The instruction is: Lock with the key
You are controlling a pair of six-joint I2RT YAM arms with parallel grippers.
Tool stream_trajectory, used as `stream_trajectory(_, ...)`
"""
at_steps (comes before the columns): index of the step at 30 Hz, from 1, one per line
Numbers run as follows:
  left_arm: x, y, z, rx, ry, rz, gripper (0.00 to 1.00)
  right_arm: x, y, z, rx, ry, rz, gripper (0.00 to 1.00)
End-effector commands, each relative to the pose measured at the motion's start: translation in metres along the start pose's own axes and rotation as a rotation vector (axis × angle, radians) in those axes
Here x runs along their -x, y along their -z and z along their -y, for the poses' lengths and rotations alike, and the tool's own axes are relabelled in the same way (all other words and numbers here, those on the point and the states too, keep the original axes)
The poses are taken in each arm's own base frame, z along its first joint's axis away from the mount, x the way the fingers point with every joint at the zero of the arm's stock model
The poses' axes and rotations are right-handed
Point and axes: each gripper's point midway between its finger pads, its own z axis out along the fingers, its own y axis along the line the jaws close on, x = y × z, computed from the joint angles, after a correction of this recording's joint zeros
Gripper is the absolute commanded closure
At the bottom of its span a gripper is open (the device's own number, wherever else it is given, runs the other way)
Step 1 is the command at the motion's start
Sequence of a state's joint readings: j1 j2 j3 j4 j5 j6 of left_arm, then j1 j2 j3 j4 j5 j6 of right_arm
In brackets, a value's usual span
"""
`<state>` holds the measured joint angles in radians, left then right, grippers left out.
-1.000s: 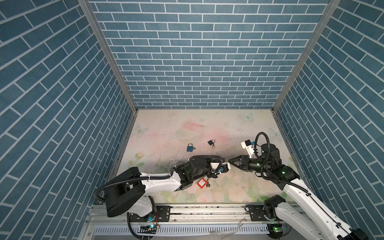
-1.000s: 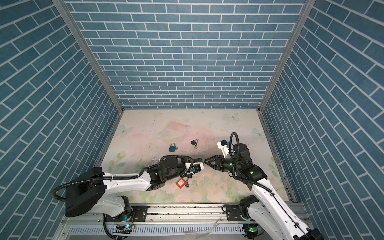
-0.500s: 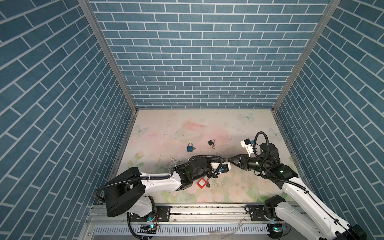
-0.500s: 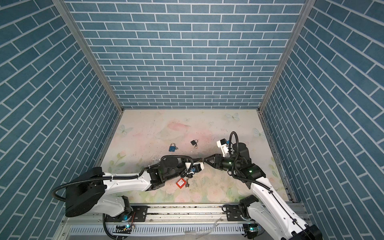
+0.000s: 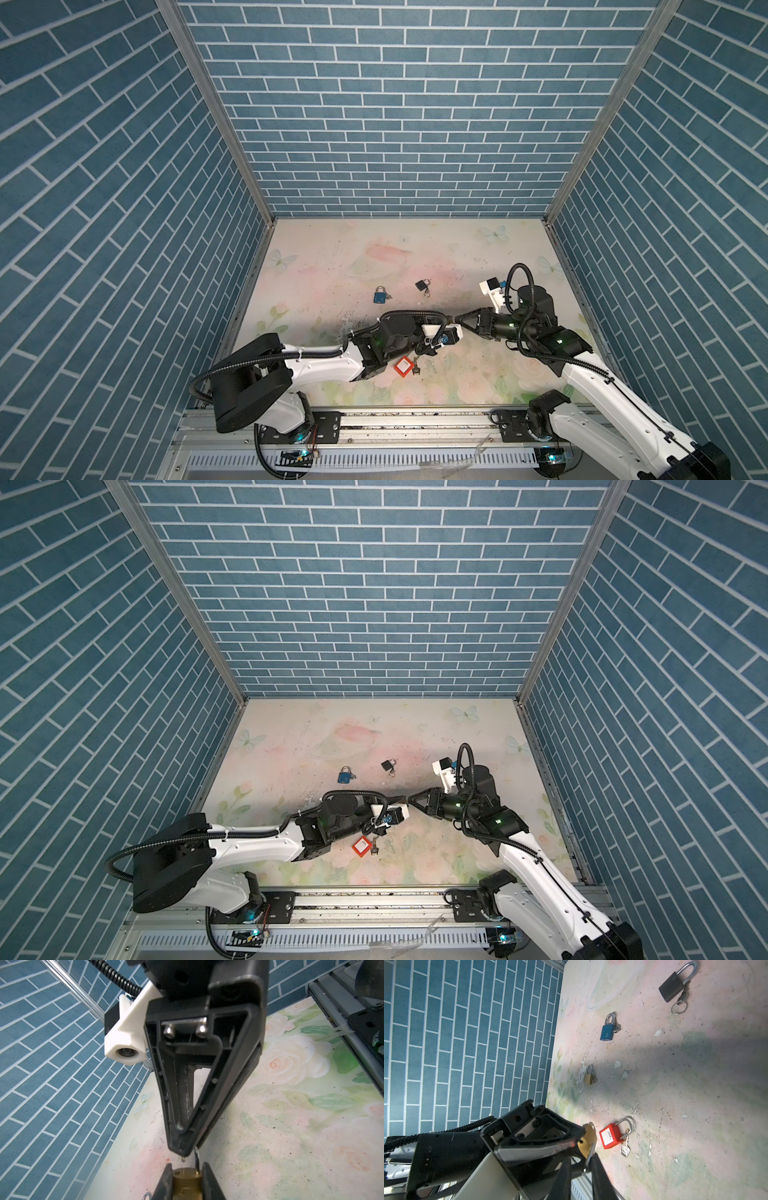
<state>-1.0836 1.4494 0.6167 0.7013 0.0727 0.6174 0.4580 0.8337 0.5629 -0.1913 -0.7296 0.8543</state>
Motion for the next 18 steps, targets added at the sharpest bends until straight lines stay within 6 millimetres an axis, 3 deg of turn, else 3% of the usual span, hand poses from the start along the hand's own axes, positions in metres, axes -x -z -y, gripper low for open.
stream_trajectory(1,0.0133,-0.0033,-0.0053,0.011,-0.010,0.041,1.00,0.0051,0.0003,-0.0004,-0.020,0.040,0.021,0.87)
stream_trajectory(8,0.0142,-0.0058,-0.0045,0.004,-0.011,0.041,1.00,0.0071,-0.0018,-0.0009,-0.038,0.085,0.022,1.00)
stream_trajectory(18,0.0139,-0.0069,-0.0036,-0.001,-0.014,0.038,1.00,0.0039,-0.0048,-0.0079,-0.028,0.203,-0.006,1.00)
